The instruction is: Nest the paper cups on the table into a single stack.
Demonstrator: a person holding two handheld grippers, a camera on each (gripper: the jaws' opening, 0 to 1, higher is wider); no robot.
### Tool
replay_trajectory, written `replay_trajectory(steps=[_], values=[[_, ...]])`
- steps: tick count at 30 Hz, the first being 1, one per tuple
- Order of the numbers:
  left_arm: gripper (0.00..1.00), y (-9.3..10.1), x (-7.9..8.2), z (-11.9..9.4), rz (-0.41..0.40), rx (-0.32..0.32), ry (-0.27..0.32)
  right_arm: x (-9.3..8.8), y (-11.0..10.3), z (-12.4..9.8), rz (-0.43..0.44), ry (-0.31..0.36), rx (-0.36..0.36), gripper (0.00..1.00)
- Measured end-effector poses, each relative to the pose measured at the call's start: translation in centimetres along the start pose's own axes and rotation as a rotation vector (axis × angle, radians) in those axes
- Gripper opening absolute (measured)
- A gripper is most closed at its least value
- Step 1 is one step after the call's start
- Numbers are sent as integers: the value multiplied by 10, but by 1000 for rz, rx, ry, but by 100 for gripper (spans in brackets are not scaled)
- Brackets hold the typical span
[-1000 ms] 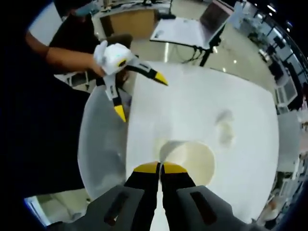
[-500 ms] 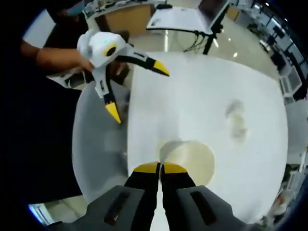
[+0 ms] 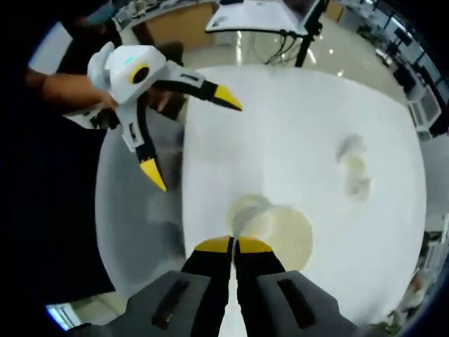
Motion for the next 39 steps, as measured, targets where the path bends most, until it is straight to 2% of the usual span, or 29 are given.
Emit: replay_trajectory(steps=[3,5,10,20,28,39], values=[[97,2,-3,3,26,2,-12,-2,1,6,9,5,4,0],[96,5,-6,6,61,-8,-47,-3,2,11,16,5,8,0],[94,7,-7,6,67,-14,-55,-6,3,22,26,1,4,0],[97,2,-11,6,-1,-5,-67,-10,6,39,38,-3,0,0],[96,1,-10,4,-16,7,-54,-11,5,53,41,-1,-2,0],[95,0,-11,5,-21,5,-59,-21,4,73,11,-47,-26,0]])
Point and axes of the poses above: the point that each gripper's makers call its tool centre point, and the gripper's own axes: z roughly forward along the fingers, y roughly to its right, x roughly out of its top, the point moved 10 cm from there along -z, roughly backward along the fingers, and after that the axes turned 6 degrees about y, right-handed, at the moved point
